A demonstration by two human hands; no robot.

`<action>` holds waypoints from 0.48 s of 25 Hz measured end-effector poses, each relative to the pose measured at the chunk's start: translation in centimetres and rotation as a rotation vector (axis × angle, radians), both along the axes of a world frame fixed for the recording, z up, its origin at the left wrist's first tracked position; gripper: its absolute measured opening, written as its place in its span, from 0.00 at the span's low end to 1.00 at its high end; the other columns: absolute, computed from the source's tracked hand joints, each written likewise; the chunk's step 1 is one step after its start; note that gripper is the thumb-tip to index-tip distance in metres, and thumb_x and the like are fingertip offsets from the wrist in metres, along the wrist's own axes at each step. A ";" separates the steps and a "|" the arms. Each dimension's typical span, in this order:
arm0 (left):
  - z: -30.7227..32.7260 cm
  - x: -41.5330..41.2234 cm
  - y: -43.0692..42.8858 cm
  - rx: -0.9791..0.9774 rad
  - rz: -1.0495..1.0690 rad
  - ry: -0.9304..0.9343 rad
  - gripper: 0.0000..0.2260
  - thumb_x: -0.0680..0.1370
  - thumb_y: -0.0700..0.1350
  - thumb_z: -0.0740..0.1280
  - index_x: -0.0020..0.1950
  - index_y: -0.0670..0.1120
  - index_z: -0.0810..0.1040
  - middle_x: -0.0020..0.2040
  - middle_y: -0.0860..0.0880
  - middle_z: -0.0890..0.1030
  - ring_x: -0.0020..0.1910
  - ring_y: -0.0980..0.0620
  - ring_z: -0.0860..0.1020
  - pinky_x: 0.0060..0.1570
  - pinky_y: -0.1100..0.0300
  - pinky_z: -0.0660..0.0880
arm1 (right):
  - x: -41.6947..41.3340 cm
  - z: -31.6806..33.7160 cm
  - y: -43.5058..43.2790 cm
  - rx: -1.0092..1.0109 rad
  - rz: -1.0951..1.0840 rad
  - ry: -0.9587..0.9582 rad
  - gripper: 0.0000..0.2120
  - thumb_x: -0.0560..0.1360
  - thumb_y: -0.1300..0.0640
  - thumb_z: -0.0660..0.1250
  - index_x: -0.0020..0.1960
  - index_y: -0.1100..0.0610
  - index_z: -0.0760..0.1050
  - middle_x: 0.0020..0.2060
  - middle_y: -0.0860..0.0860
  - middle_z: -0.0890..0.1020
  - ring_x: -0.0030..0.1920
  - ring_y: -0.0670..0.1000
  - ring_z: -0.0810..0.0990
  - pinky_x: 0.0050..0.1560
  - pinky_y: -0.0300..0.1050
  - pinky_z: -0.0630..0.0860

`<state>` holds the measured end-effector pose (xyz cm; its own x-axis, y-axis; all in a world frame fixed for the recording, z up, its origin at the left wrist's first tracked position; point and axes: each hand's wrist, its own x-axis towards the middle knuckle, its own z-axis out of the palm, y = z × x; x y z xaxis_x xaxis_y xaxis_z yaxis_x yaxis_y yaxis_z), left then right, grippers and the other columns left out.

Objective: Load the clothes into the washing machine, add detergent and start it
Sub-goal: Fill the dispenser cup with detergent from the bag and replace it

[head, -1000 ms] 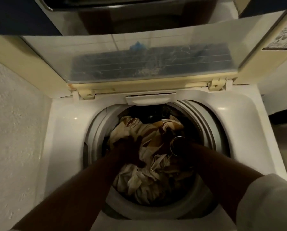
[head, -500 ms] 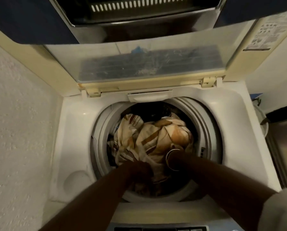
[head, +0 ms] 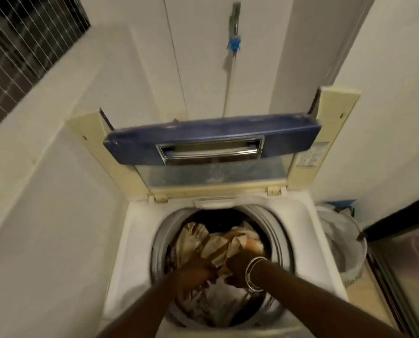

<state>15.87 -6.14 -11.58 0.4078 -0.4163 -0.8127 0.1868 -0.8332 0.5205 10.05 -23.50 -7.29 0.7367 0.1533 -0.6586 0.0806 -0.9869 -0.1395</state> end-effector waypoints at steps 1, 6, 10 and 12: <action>1.0 0.6 -0.6 -0.060 0.079 -0.082 0.07 0.79 0.44 0.68 0.53 0.43 0.83 0.47 0.49 0.84 0.40 0.54 0.81 0.39 0.60 0.79 | 0.3 1.4 0.1 0.069 -0.067 -0.082 0.27 0.77 0.37 0.58 0.69 0.52 0.72 0.65 0.56 0.76 0.66 0.59 0.73 0.67 0.50 0.68; 7.4 2.4 -3.6 -0.251 0.640 -0.024 0.08 0.83 0.43 0.62 0.56 0.43 0.81 0.46 0.44 0.82 0.42 0.49 0.82 0.36 0.58 0.77 | 2.0 5.0 1.0 0.839 -0.981 -0.198 0.09 0.76 0.61 0.67 0.41 0.51 0.83 0.43 0.58 0.84 0.45 0.56 0.83 0.50 0.51 0.79; 8.6 3.6 -4.2 -0.543 1.102 0.226 0.14 0.85 0.45 0.57 0.66 0.40 0.72 0.58 0.41 0.79 0.55 0.44 0.78 0.54 0.52 0.76 | 4.8 4.5 0.9 1.450 -1.848 -0.111 0.05 0.79 0.62 0.63 0.49 0.62 0.77 0.45 0.61 0.80 0.44 0.57 0.80 0.47 0.51 0.77; 8.2 4.3 -4.5 -0.611 1.280 0.274 0.20 0.84 0.49 0.60 0.73 0.39 0.69 0.68 0.39 0.74 0.65 0.41 0.74 0.65 0.47 0.70 | 6.1 3.7 0.5 1.651 -2.071 -0.073 0.15 0.80 0.56 0.64 0.63 0.64 0.71 0.55 0.62 0.78 0.55 0.61 0.78 0.55 0.53 0.75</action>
<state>20.22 -10.66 -3.41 0.6235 -0.1958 -0.7569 0.7710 0.3143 0.5539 16.19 -22.99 -3.62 0.5525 -0.2633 -0.7908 -0.2147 0.8718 -0.4403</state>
